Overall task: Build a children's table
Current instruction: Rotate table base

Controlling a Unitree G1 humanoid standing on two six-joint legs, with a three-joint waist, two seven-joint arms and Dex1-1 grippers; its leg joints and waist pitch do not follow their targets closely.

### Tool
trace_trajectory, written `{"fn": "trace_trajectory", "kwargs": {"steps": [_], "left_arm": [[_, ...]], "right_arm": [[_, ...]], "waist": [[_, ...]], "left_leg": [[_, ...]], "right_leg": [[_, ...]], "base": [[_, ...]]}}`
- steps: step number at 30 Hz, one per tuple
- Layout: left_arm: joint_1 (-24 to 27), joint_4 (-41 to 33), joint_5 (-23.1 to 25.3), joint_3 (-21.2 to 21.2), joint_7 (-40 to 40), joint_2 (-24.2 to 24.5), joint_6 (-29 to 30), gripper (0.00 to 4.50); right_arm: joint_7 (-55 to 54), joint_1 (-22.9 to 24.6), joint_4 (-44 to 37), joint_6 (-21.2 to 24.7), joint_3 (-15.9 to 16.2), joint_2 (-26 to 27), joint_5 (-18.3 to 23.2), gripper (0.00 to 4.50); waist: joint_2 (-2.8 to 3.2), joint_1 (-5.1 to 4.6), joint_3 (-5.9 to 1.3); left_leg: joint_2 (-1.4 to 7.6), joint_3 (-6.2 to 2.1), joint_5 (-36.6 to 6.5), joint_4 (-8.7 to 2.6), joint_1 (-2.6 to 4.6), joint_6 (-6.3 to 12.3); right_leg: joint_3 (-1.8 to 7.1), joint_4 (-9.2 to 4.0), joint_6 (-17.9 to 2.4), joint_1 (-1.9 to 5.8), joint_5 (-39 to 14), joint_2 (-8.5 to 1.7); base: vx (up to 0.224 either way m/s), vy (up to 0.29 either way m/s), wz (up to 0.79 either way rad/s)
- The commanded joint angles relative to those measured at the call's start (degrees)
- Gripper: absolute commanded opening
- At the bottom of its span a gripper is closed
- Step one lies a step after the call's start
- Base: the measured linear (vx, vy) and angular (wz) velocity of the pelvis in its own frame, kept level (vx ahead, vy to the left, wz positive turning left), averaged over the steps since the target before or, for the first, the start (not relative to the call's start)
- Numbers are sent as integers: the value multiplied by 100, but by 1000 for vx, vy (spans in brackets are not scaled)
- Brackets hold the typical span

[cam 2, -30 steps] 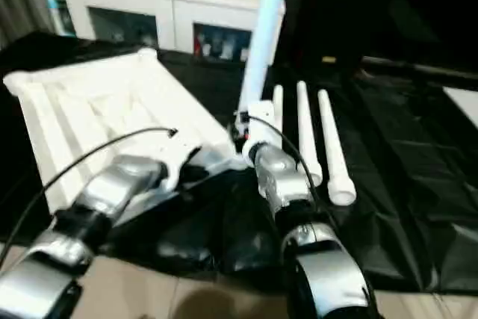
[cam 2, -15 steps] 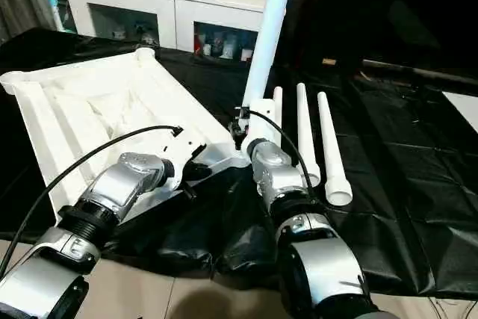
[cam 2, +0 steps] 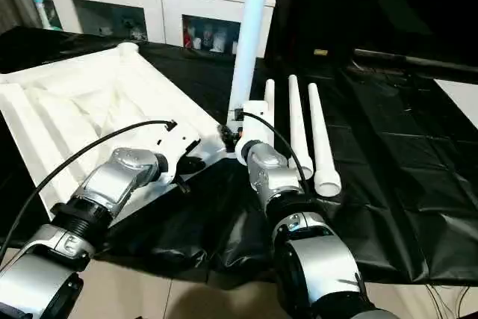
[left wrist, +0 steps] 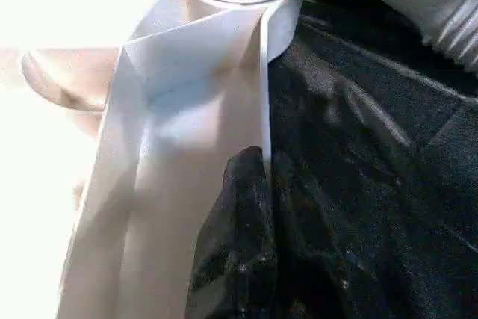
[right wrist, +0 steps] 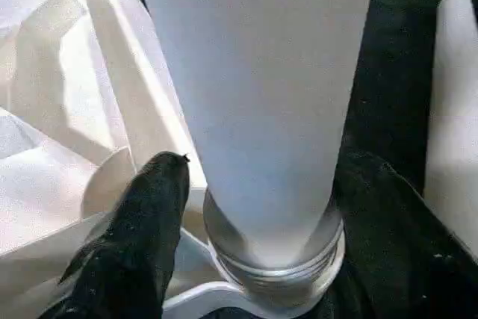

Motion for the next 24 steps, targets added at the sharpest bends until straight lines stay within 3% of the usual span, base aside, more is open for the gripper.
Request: {"fn": "trace_trajectory", "kwargs": {"steps": [1,3,4,7,11,14,19,24], "left_arm": [[18,55,119,-145,-7,-21,-71,0],[35,25,128,-148,-41,-6,-85,0],[60,-13,141,-182,-120,30,-146,0],[124,-100,185,-255,-266,149,-250,0],[234,-225,164,-273,-469,333,-407,0],[317,-287,182,-296,-628,510,-618,0],[596,-574,126,-245,-1035,954,-934,0],[935,-1062,-95,-177,-1671,1394,-1423,0]], "right_arm": [[455,68,121,181,67,100,108,357],[569,77,16,149,105,39,94,367],[674,95,-109,131,157,-42,69,389],[855,164,-426,194,287,-252,-25,401],[1263,299,-869,239,529,-541,-218,439],[1980,451,-1205,391,766,-768,-264,445],[2897,853,-1942,596,1002,-1211,-99,445],[3509,1057,-2276,702,1116,-1515,-65,445]], "waist": [[103,-10,-221],[103,-3,-238],[108,10,-242],[119,27,-254],[122,29,-295],[133,22,-301],[125,5,-314],[121,5,-278]], "left_leg": [[298,-109,-1719,-488,38,-90],[303,-98,-1475,-482,9,-78],[304,-81,-1343,-470,20,-48],[296,-46,-1184,-451,18,23],[275,-27,-420,-390,-14,216],[271,-24,-327,-366,-17,341],[279,-23,-283,-336,-4,467],[284,-12,-569,-350,9,428]], "right_leg": [[342,-548,-688,92,-2179,-446],[344,-507,-737,120,-1852,-433],[347,-487,-805,114,-1644,-429],[351,-442,-930,129,-1268,-402],[323,-286,-1189,213,61,-355],[316,-251,-1308,245,422,-345],[315,-217,-1417,267,746,-346],[325,-257,-1459,250,276,-356]], "base": [[0,0,0],[0,0,0],[0,0,0],[0,0,0],[27,-1,0],[0,0,0],[0,0,0],[0,0,0]]}}
